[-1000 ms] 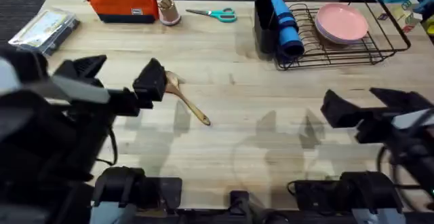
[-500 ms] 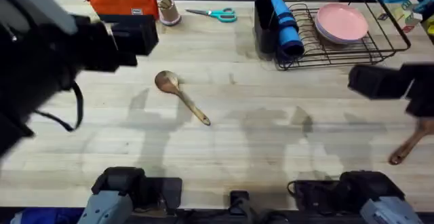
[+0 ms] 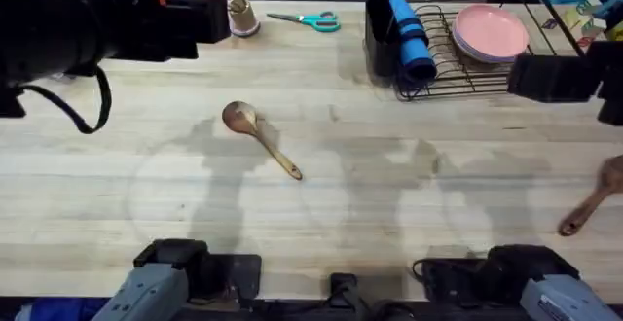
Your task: Pick up the spoon on the table one by one and put them onto the rack
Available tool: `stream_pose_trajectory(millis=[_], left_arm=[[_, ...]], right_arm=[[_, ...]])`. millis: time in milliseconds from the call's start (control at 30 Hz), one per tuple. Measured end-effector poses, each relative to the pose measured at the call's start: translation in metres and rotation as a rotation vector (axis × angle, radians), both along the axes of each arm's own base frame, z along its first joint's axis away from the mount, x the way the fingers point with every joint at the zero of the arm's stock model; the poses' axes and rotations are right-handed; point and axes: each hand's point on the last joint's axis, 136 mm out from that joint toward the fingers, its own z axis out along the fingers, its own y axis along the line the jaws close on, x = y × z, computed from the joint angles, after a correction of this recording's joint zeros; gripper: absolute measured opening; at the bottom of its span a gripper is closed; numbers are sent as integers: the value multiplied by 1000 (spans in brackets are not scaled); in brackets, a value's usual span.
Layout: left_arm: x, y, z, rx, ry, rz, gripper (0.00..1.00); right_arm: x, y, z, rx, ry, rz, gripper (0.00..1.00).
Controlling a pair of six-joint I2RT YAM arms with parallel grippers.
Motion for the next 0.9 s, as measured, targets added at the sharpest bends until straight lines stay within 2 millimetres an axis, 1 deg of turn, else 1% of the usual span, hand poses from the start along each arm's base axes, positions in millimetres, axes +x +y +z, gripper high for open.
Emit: stream_pose_trajectory(millis=[67,133,300,467,600,667,800,900], left_arm=[[0,0,0,0,0,0,994],[0,0,0,0,0,0,993],[0,0,0,0,0,0,993],[0,0,0,0,0,0,993],[0,0,0,0,-2,0,993],[1,0,1,0,-7,0,993],[1,0,2,0,-8,0,994],[1,0,2,0,-8,0,994]], right_arm=[[-1,0,-1,2,6,-3,997],[-2,-5,-2,2,13,-36,997],[-14,-34,-12,-20,68,-226,997],[-26,-67,-16,-24,95,-411,997],[-45,-99,-21,-7,123,-605,996],[-59,-115,-24,3,145,-708,997],[-83,-143,-25,21,152,-900,996],[-101,-159,-25,34,150,-1025,996]])
